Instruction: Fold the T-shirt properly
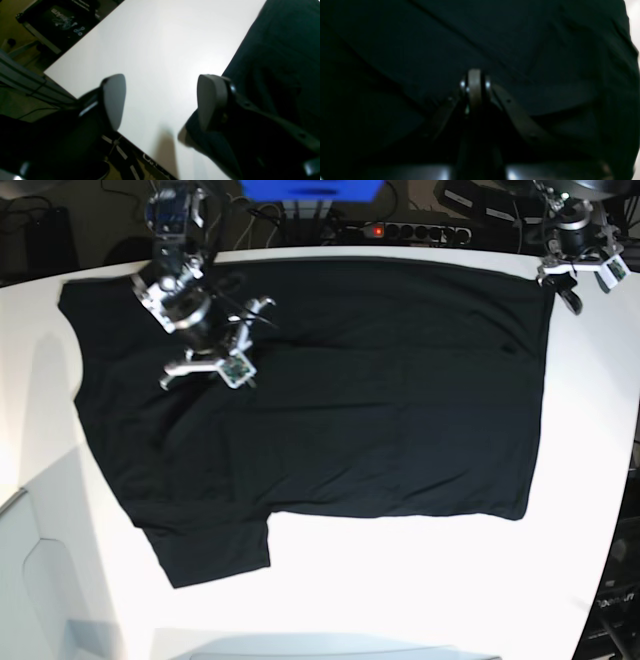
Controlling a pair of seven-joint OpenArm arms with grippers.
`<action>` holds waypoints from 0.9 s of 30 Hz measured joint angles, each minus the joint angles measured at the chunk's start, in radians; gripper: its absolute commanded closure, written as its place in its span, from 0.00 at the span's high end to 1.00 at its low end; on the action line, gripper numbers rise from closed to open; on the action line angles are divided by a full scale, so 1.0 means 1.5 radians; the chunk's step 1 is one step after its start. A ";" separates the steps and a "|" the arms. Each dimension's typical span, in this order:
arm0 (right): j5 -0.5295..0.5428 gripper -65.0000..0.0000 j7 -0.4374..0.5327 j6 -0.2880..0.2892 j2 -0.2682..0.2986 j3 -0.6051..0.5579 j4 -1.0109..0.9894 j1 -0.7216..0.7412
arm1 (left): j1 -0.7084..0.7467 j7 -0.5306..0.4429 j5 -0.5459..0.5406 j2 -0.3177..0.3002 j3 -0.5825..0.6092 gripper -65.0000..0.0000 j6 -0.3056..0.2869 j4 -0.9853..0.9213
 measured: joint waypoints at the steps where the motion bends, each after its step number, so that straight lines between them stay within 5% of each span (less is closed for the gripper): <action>1: -0.005 0.00 0.000 0.000 0.000 -0.016 0.000 0.007 | 0.000 0.000 0.000 0.001 0.000 0.66 0.000 0.000; 11: -0.010 0.00 0.001 0.000 0.004 -0.075 -0.068 0.099 | 0.000 0.000 0.000 0.006 0.000 0.66 0.000 0.000; 16: -0.013 0.12 -0.005 0.000 0.004 -0.070 -0.061 0.110 | 0.002 0.000 0.000 0.006 0.000 0.66 0.000 0.000; 22: -0.007 0.14 0.016 0.000 -0.001 0.012 0.123 0.065 | 0.002 0.000 -0.001 0.005 0.000 0.66 0.000 0.000; 27: -0.006 0.10 0.003 0.000 -0.014 0.076 0.094 0.005 | -0.001 0.000 0.001 0.006 0.000 0.66 0.000 0.000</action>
